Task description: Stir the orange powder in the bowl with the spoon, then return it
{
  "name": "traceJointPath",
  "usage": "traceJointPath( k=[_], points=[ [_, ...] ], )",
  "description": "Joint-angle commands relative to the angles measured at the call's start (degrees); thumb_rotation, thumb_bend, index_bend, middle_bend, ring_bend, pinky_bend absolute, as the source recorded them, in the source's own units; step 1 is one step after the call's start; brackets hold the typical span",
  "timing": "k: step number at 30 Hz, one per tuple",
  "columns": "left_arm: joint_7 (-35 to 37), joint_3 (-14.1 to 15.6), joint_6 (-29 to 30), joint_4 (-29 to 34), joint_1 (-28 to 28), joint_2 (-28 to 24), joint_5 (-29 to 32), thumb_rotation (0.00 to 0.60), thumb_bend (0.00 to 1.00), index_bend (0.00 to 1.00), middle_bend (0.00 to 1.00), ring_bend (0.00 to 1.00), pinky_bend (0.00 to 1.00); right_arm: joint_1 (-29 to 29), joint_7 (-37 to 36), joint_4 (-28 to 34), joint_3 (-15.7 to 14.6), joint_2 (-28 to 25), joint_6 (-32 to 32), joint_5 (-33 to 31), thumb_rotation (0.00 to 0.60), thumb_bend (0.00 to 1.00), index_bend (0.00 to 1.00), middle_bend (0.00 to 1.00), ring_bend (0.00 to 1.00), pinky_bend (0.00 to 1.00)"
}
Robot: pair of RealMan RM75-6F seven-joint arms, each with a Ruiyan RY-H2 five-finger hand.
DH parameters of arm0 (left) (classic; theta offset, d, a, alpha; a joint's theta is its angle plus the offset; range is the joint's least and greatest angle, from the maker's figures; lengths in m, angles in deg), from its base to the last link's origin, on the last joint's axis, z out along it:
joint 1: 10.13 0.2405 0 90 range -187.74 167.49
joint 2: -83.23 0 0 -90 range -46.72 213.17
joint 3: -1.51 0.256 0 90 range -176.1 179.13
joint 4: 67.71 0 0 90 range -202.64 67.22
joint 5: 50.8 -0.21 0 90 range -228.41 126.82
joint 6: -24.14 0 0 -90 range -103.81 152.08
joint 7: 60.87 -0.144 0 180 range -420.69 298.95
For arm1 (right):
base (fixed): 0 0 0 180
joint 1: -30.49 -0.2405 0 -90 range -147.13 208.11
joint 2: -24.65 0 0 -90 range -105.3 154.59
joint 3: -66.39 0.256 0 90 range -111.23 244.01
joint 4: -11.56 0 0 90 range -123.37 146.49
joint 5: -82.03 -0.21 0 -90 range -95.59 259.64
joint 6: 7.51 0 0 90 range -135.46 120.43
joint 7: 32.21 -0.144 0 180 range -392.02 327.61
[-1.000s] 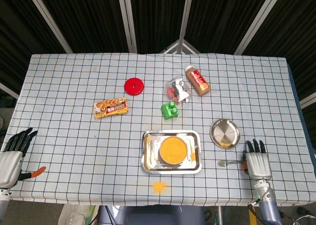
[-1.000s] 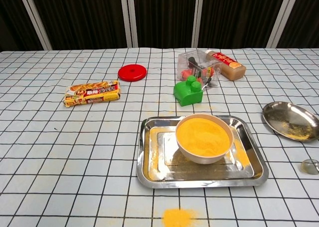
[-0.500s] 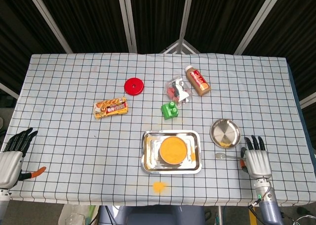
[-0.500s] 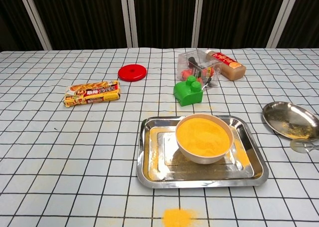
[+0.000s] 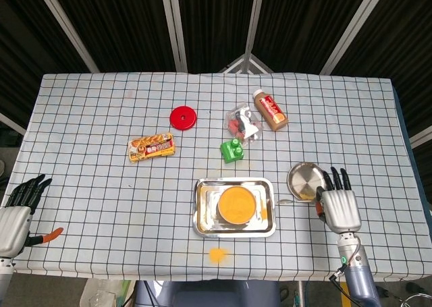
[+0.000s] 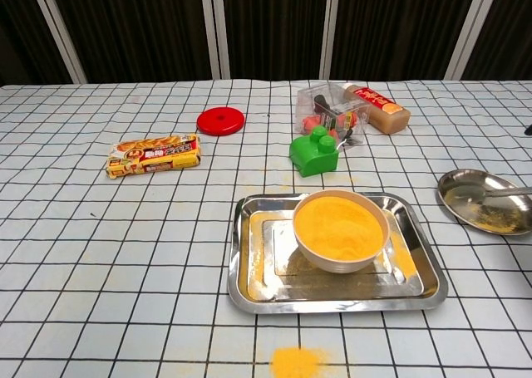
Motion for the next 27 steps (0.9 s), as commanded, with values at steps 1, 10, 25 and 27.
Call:
traceJointPath(
  k=[1, 10, 25, 27],
  points=[
    [0.33, 0.01, -0.13, 0.01, -0.04, -0.07, 0.04, 0.6, 0.0, 0.0, 0.0, 0.0, 0.0, -2.34, 8.58, 5.76, 0.77, 1.6, 0.53, -3.63, 0.6, 0.46, 0.61, 0.17, 0.0, 0.0],
    [2.14, -0.15, -0.72, 0.14, -0.29, -0.57, 0.47, 0.6, 0.0, 0.0, 0.0, 0.0, 0.0, -6.89, 24.54, 9.12, 0.82, 10.65, -0.44, -8.53, 0.6, 0.47, 0.63, 0.19, 0.0, 0.0],
    [4.35, -0.12, -1.82, 0.59, -0.68, -1.48, 0.95, 0.6, 0.0, 0.0, 0.0, 0.0, 0.0, -10.22, 33.04, 7.18, 0.95, 19.74, -4.89, -11.79, 0.6, 0.47, 0.63, 0.19, 0.0, 0.0],
    [4.4, -0.1, -1.97, 0.66, -0.72, -1.49, 1.07, 0.6, 0.0, 0.0, 0.0, 0.0, 0.0, -10.32, 33.24, 7.22, 0.89, 19.8, -5.17, -11.95, 0.6, 0.47, 0.63, 0.19, 0.0, 0.0]
  ],
)
